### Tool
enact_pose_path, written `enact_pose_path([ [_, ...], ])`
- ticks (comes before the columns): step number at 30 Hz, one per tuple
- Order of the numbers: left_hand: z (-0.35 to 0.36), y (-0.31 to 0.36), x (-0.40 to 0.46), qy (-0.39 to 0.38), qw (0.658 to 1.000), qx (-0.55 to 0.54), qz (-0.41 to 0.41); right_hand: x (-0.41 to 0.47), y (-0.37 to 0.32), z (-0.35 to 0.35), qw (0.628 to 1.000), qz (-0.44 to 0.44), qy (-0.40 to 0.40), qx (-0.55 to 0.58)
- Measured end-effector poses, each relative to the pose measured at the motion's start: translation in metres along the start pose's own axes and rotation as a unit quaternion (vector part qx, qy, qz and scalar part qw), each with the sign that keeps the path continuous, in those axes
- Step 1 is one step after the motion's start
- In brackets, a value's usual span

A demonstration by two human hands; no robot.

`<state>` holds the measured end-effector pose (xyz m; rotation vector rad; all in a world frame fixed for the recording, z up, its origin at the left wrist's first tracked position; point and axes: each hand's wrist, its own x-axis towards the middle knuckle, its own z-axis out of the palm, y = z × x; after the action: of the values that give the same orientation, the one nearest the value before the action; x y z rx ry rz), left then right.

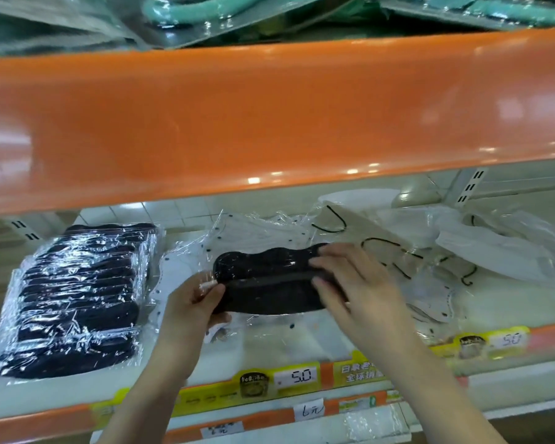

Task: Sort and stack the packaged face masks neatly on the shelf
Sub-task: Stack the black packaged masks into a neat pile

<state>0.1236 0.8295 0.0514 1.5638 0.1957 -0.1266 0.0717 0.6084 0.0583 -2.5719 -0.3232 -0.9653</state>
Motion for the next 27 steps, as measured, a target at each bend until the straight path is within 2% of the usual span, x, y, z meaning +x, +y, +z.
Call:
enact_pose_path([
  [2,-0.013,0.0,0.003,0.026,0.999,-0.016,-0.02,-0.007,-0.013,0.013,0.995,-0.03,-0.089,-0.025],
  [4,-0.027,-0.004,0.005,0.033,0.999,-0.014,-0.026,-0.013,-0.02,0.03,0.987,-0.032,-0.141,-0.068],
  [8,-0.049,-0.01,0.006,0.038,0.999,0.024,-0.013,-0.005,-0.033,0.058,0.992,-0.001,-0.102,-0.079],
  [10,-0.056,-0.016,0.006,0.073,0.993,0.091,0.02,0.003,-0.039,0.069,0.994,-0.016,-0.078,-0.08],
  [11,-0.06,-0.021,0.007,0.108,0.977,0.171,0.063,0.007,-0.043,0.073,0.994,-0.026,-0.07,-0.079],
  [12,-0.065,-0.024,0.007,0.142,0.944,0.267,0.134,0.01,-0.047,0.077,0.994,-0.032,-0.066,-0.075],
  [13,-0.072,-0.028,0.006,0.162,0.893,0.357,0.221,0.012,-0.052,0.081,0.995,-0.035,-0.063,-0.071],
  [15,-0.086,-0.034,0.005,0.136,0.798,0.46,0.365,0.018,-0.064,0.086,0.996,-0.038,-0.057,-0.06],
  [17,-0.097,-0.035,0.003,0.078,0.752,0.513,0.406,0.023,-0.079,0.092,0.997,-0.043,-0.038,-0.053],
  [21,-0.118,-0.028,0.0,0.051,0.705,0.575,0.412,0.031,-0.113,0.106,0.998,-0.06,-0.003,-0.012],
  [27,-0.176,-0.021,0.008,0.119,0.705,0.564,0.413,0.037,-0.171,0.135,0.995,-0.079,-0.016,0.051],
])
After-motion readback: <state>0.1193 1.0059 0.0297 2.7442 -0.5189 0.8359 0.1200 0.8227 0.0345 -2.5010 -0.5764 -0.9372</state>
